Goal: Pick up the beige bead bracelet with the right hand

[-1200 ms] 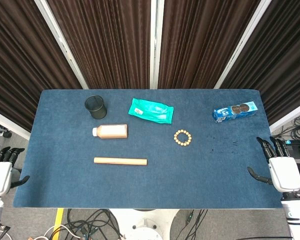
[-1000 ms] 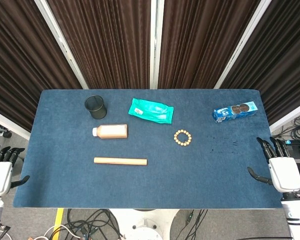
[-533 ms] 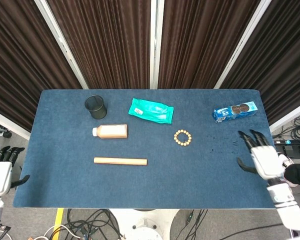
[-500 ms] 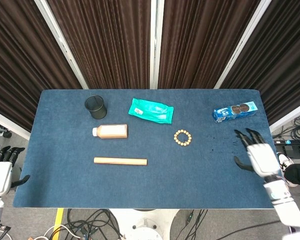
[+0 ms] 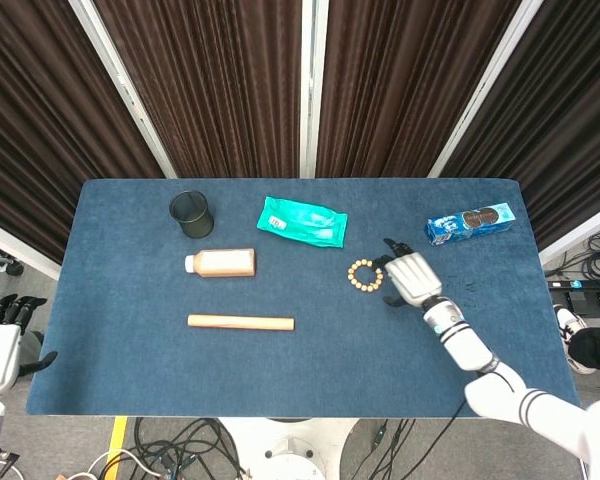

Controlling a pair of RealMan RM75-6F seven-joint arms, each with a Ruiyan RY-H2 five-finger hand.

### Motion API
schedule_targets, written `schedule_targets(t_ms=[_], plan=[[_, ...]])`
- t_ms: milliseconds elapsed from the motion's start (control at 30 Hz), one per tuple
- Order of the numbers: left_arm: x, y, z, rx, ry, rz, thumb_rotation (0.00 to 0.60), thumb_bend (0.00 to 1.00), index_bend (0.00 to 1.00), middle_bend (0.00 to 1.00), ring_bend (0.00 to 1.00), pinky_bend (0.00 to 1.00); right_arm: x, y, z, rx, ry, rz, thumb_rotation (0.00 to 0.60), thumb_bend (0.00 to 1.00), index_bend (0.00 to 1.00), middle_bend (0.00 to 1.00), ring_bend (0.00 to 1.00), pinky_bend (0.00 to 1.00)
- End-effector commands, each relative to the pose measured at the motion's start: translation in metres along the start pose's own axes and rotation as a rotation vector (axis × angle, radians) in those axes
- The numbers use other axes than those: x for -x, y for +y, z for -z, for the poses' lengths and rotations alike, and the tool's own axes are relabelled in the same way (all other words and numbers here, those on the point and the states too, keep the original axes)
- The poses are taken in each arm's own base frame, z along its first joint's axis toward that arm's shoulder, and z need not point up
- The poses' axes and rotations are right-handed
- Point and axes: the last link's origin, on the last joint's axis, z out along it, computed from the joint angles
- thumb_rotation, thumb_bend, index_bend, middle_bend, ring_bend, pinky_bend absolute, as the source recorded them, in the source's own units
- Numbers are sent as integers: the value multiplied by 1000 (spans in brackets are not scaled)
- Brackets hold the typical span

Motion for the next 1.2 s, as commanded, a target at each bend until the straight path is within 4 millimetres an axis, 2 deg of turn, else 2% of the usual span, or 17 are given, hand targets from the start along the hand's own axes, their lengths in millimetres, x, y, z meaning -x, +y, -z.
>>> schedule_targets(t_ms=[33, 300, 633, 767, 867, 1033, 1100, 1200], plan=[[0, -1, 0, -2, -3, 1, 600, 42, 242, 210, 118, 61, 15, -13, -11, -30, -8, 81, 564, 121, 367, 365, 46, 172], [1, -2, -1, 0, -3, 15, 600, 42, 246, 209, 118, 61, 30, -14, -19, -25, 10, 140, 562, 201, 412, 348, 47, 172], [4, -7, 1, -9, -9, 30, 600, 41, 254, 210, 118, 61, 45, -12, -20, -50, 26, 225, 562, 223, 431, 343, 47, 173], [6, -9, 2, -7, -10, 36, 600, 42, 270, 209, 118, 61, 52, -12, -18, -60, 30, 236, 575, 268, 445, 356, 62, 172], [8, -10, 2, -5, -14, 43, 600, 42, 274, 210, 119, 61, 56, -11, -15, -64, 34, 247, 597, 314, 489, 363, 67, 172], [8, -11, 3, -4, -10, 55, 600, 42, 286, 210, 118, 61, 61, -9, -12, -66, 53, 252, 600, 389, 578, 373, 110, 177], [8, -12, 4, -4, -7, 57, 600, 42, 289, 210, 118, 61, 59, -9, -10, -62, 81, 217, 600, 423, 630, 383, 146, 197], [9, -14, 6, -6, -6, 60, 600, 42, 290, 209, 118, 61, 52, -3, -10, -28, 118, 71, 600, 451, 683, 407, 169, 213]])
